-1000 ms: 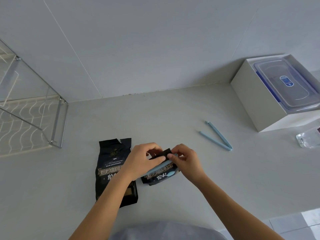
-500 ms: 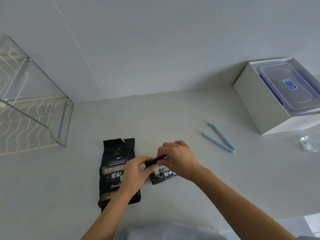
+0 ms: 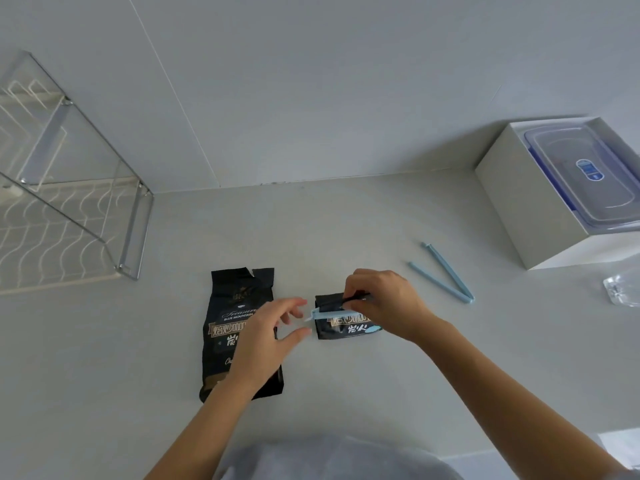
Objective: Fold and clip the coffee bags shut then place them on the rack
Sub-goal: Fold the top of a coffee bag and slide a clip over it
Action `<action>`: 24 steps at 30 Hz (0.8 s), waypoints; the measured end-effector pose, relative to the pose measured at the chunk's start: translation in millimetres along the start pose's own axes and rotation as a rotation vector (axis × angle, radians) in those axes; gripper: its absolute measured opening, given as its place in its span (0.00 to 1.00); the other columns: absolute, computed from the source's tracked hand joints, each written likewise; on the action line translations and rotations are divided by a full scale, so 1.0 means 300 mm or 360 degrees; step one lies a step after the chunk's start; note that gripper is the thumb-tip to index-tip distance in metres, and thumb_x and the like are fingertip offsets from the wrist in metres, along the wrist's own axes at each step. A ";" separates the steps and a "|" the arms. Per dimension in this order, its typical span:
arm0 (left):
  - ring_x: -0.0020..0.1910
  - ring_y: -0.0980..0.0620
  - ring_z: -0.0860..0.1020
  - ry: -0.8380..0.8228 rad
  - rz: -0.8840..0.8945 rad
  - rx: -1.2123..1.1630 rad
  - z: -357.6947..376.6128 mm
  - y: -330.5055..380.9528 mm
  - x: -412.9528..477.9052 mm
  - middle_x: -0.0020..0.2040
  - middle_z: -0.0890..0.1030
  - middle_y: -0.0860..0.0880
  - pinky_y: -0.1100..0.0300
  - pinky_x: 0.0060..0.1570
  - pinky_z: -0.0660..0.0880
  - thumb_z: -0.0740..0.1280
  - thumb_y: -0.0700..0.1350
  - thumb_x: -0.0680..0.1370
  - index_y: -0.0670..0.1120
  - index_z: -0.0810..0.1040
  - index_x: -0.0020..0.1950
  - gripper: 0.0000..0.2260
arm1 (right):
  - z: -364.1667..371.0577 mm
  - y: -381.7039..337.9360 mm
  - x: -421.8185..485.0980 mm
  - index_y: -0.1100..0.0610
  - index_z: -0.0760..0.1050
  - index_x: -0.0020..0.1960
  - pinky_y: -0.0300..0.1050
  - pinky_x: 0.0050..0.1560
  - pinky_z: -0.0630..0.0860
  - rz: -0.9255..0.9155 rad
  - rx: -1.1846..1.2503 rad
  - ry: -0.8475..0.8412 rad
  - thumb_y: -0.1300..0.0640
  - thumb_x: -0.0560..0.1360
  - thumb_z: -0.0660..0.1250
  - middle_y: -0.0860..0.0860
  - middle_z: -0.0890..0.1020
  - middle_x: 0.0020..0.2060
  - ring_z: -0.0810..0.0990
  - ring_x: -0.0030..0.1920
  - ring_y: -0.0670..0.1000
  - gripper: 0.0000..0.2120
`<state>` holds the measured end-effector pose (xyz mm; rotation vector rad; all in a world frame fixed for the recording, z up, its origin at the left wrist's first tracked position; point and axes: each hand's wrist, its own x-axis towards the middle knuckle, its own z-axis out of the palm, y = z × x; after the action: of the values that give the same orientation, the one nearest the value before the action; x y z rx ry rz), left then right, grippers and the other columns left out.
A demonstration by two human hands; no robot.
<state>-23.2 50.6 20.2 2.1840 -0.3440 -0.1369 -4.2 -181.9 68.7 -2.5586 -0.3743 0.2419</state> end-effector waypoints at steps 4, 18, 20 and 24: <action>0.45 0.59 0.76 -0.0133 0.0046 0.0013 0.043 0.032 0.066 0.48 0.79 0.60 0.64 0.46 0.73 0.74 0.48 0.70 0.54 0.79 0.55 0.14 | 0.004 -0.008 -0.003 0.52 0.75 0.41 0.33 0.33 0.61 -0.0030 0.0000 -0.0028 0.55 0.72 0.68 0.46 0.78 0.38 0.74 0.36 0.49 0.02; 0.34 0.62 0.70 -0.0135 0.0197 0.0210 0.035 0.042 0.093 0.38 0.74 0.55 0.72 0.34 0.64 0.74 0.47 0.70 0.45 0.78 0.39 0.08 | -0.024 0.020 0.002 0.49 0.73 0.40 0.42 0.35 0.69 -0.0068 -0.0019 -0.0121 0.54 0.72 0.67 0.43 0.76 0.37 0.72 0.37 0.46 0.04; 0.34 0.61 0.70 -0.0132 0.0161 0.0214 0.033 0.032 0.088 0.38 0.75 0.54 0.70 0.34 0.66 0.74 0.48 0.70 0.45 0.78 0.39 0.09 | -0.016 0.012 0.010 0.50 0.73 0.40 0.44 0.36 0.70 -0.0074 -0.0019 -0.0130 0.54 0.72 0.67 0.44 0.76 0.38 0.73 0.37 0.46 0.04; 0.40 0.57 0.74 -0.0138 0.0123 0.0334 0.017 0.027 0.091 0.41 0.76 0.55 0.63 0.38 0.72 0.72 0.53 0.70 0.48 0.78 0.44 0.10 | -0.003 -0.012 0.035 0.48 0.72 0.43 0.43 0.36 0.70 -0.0104 -0.0076 -0.0203 0.53 0.73 0.65 0.44 0.77 0.41 0.74 0.39 0.47 0.03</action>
<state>0.2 34.0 24.2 2.3721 -0.5109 -0.1591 5.1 -176.1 70.4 -2.5799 -0.5167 0.3770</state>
